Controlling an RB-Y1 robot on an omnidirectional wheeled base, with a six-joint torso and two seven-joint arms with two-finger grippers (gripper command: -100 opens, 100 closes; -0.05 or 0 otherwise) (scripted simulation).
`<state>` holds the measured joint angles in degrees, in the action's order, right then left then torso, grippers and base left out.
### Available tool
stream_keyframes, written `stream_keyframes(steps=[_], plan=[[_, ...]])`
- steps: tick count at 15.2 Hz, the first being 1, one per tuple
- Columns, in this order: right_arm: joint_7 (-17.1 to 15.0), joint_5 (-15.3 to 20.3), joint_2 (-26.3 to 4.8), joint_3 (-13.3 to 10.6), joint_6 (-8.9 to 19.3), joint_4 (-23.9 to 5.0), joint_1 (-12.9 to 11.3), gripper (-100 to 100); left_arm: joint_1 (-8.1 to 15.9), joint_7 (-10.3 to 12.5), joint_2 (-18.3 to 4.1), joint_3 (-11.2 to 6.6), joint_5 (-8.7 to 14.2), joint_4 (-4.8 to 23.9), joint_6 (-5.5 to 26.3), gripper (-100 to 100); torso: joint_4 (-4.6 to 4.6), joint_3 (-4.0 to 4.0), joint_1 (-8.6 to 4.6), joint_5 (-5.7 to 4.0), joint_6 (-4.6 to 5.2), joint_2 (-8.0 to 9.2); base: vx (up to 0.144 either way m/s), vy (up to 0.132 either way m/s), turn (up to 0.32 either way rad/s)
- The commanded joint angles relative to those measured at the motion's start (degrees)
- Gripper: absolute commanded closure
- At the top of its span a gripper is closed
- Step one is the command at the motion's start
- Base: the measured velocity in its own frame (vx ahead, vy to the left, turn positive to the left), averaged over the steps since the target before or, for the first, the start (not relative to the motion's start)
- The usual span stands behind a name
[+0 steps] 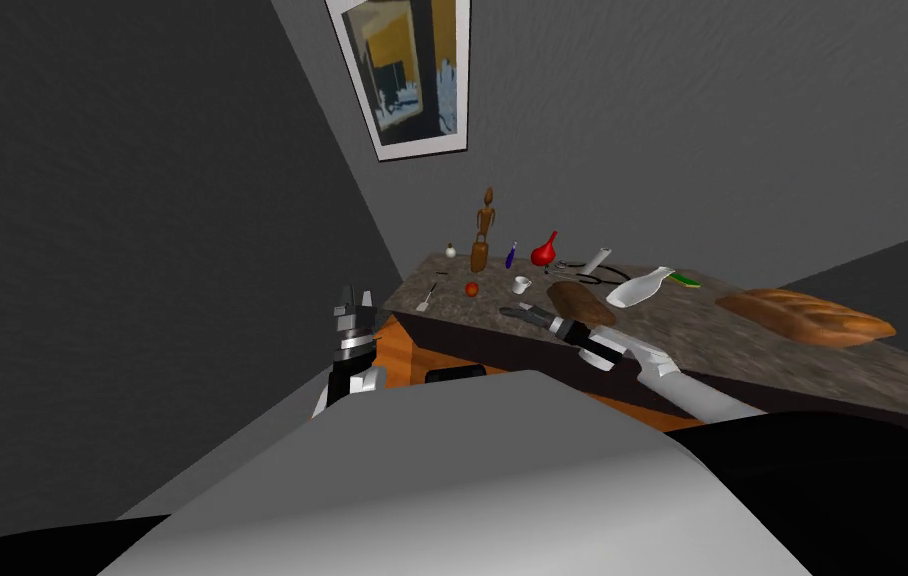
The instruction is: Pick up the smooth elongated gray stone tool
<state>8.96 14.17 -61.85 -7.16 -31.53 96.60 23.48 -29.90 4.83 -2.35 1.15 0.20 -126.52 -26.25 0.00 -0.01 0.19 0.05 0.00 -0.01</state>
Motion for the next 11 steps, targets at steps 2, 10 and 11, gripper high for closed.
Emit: stream_keyframes(steps=[2,10,11], plan=[[0.08,1.54,-3.91,-1.01,-0.13,-2.13,0.15,-100,0.01,0.0,0.0,0.01,0.0,0.0,0.0,0,-0.01,-0.01,0.04,-0.01,-0.04,-0.02,0.02,0.063,0.166],[0.56,5.72,-12.52,-4.22,-0.59,-7.72,0.6,-100,0.0,0.0,0.0,0.0,0.0,0.0,0.0,0,0.0,-0.01,0.01,0.01,0.0,-0.02,0.017,0.049,0.135],[0.56,5.72,-13.5,-4.22,-0.59,-7.72,0.6,-100,0.01,0.0,0.0,0.0,0.0,0.0,0.0,0,-0.01,-0.01,0.03,0.0,-0.04,-0.01,0.016,0.057,0.187]])
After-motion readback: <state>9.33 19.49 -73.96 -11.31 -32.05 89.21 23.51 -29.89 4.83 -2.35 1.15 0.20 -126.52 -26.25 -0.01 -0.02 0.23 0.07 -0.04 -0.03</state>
